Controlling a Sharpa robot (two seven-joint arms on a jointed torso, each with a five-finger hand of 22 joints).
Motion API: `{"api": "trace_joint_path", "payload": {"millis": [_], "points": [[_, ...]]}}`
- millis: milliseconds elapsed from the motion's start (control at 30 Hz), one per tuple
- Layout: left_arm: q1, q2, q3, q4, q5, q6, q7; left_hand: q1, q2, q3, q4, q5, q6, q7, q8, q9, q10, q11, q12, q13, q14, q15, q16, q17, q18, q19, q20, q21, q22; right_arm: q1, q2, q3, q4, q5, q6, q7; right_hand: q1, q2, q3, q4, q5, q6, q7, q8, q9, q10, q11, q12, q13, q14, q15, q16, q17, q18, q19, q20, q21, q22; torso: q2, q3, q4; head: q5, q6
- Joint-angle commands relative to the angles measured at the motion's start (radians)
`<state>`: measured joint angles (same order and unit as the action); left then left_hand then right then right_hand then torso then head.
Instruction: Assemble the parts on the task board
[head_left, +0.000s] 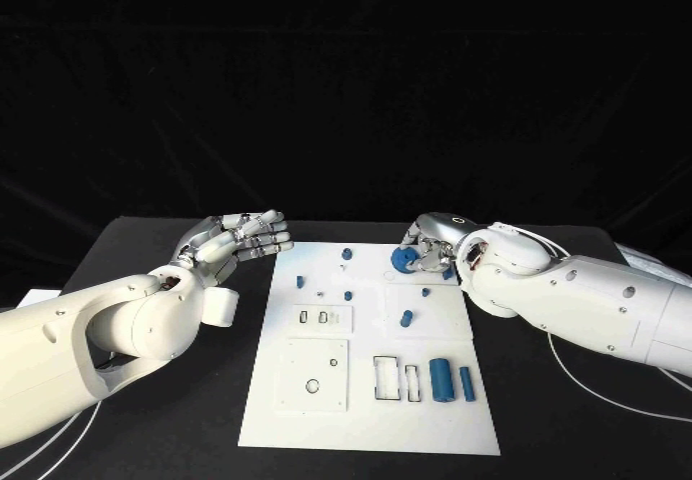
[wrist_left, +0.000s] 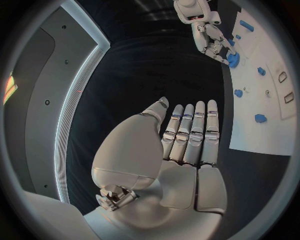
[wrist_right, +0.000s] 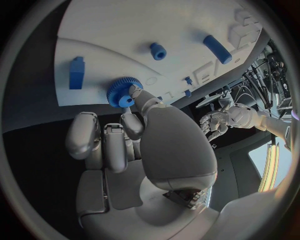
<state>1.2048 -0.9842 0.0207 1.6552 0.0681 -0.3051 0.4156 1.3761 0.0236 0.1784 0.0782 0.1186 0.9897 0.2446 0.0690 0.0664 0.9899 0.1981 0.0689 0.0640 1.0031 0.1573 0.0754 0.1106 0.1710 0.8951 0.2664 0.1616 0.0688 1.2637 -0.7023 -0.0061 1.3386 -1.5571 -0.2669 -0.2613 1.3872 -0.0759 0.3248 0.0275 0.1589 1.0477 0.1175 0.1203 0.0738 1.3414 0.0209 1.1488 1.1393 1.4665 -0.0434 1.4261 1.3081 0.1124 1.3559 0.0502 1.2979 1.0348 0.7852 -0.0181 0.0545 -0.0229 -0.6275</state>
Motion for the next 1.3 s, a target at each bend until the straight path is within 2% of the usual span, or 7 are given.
{"api": "trace_joint_path", "payload": {"millis": [33,200,367,633,967,1167,1300], "points": [[0.001,0.003,0.001,0.000,0.001,0.013,0.010,-0.005,-0.005,0.005,-0.001,0.004,-0.008,-0.002,-0.005,-0.001,-0.005,-0.003,-0.004,0.000,-0.004,0.002,0.000,-0.001,0.011,-0.006,0.000,-0.004,-0.001,0.000,0.008,0.001,0.029,-0.044,-0.072,0.012,-0.031,0.015,0.006,0.012,0.005,0.035,-0.010,0.041,0.031,0.005,-0.001,0.005,0.000,0.064,-0.010,0.004,0.022,-0.010,0.006,0.002,0.006,0.000,0.000,-0.0008,0.0011,0.001,0.001],[0.001,0.005,0.001,0.001,0.001,0.014,0.009,-0.004,-0.005,0.006,-0.002,0.004,-0.008,-0.003,-0.004,-0.001,-0.004,-0.003,-0.003,0.000,-0.003,0.002,0.002,-0.001,0.012,-0.005,0.000,-0.003,0.000,0.000,0.035,0.001,0.051,-0.056,-0.071,0.002,-0.043,0.012,0.008,0.017,0.004,0.030,-0.009,0.036,0.030,0.002,0.000,0.001,-0.001,0.064,-0.009,0.004,0.020,-0.011,0.007,0.002,0.007,0.002,0.001,-0.0010,0.0021,0.004,0.001],[0.001,0.007,0.001,0.002,0.001,0.015,0.009,-0.004,-0.005,0.006,-0.002,0.004,-0.008,-0.003,-0.004,-0.001,-0.004,-0.003,-0.003,0.000,-0.003,0.002,0.002,-0.001,0.012,-0.005,0.000,-0.003,0.000,0.001,0.079,0.001,0.050,-0.067,-0.060,-0.008,-0.052,0.010,0.008,0.021,0.002,0.027,-0.007,0.032,0.029,0.001,0.001,-0.002,-0.002,0.063,-0.008,0.003,0.019,-0.010,0.006,0.002,0.007,0.001,0.000,-0.0018,0.0015,0.005,0.000],[0.001,0.012,0.001,0.005,0.001,0.017,0.008,-0.004,-0.005,0.006,-0.002,0.004,-0.008,-0.003,-0.004,-0.001,-0.004,-0.003,-0.003,0.000,-0.003,0.002,0.002,-0.001,0.012,-0.005,0.000,-0.003,0.000,-0.004,0.151,-0.002,0.012,-0.080,-0.051,-0.016,-0.060,0.009,0.009,0.025,0.001,0.023,-0.006,0.028,0.028,-0.001,0.003,-0.005,-0.004,0.063,-0.007,0.002,0.018,-0.011,0.006,0.003,0.008,0.001,0.001,-0.0015,0.0021,0.006,-0.001],[0.001,0.015,0.001,0.007,0.001,0.017,0.007,-0.004,-0.005,0.007,-0.003,0.004,-0.007,-0.003,-0.004,-0.001,-0.004,-0.004,-0.003,0.000,-0.002,0.001,0.003,-0.001,0.012,-0.005,0.000,-0.003,0.000,-0.026,0.205,-0.005,-0.037,-0.120,-0.046,-0.014,-0.067,0.006,0.011,0.027,0.000,0.012,-0.002,0.019,0.026,-0.015,0.005,-0.028,-0.022,0.063,-0.005,0.004,0.020,-0.010,0.005,0.004,0.008,0.001,0.001,-0.0005,0.0007,0.012,-0.008],[0.001,0.017,0.001,0.007,0.001,0.017,0.007,-0.004,-0.005,0.007,-0.003,0.004,-0.007,-0.003,-0.004,-0.001,-0.004,-0.004,-0.003,0.000,-0.002,0.001,0.003,-0.001,0.012,-0.005,0.000,-0.003,0.000,-0.030,0.225,-0.006,-0.065,-0.124,-0.034,-0.015,-0.079,0.000,0.013,0.032,-0.005,-0.009,0.007,0.002,0.021,-0.042,0.012,-0.073,-0.062,0.062,0.000,0.004,0.021,-0.011,0.003,0.008,0.007,0.000,0.000,-0.0006,-0.0007,0.012,-0.009],[0.001,0.017,0.001,0.007,0.001,0.017,0.006,-0.004,-0.005,0.007,-0.003,0.004,-0.007,-0.003,-0.004,-0.001,-0.004,-0.004,-0.003,0.000,-0.002,0.001,0.003,-0.001,0.012,-0.005,0.000,-0.003,0.000,-0.031,0.233,-0.007,-0.079,-0.121,-0.034,-0.011,-0.091,-0.014,0.009,0.036,-0.006,-0.061,0.023,-0.032,0.008,-0.060,0.026,-0.104,-0.087,0.062,0.010,0.005,0.022,-0.011,0.000,0.016,0.005,-0.003,0.001,0.0005,-0.0002,0.012,-0.012]]}}
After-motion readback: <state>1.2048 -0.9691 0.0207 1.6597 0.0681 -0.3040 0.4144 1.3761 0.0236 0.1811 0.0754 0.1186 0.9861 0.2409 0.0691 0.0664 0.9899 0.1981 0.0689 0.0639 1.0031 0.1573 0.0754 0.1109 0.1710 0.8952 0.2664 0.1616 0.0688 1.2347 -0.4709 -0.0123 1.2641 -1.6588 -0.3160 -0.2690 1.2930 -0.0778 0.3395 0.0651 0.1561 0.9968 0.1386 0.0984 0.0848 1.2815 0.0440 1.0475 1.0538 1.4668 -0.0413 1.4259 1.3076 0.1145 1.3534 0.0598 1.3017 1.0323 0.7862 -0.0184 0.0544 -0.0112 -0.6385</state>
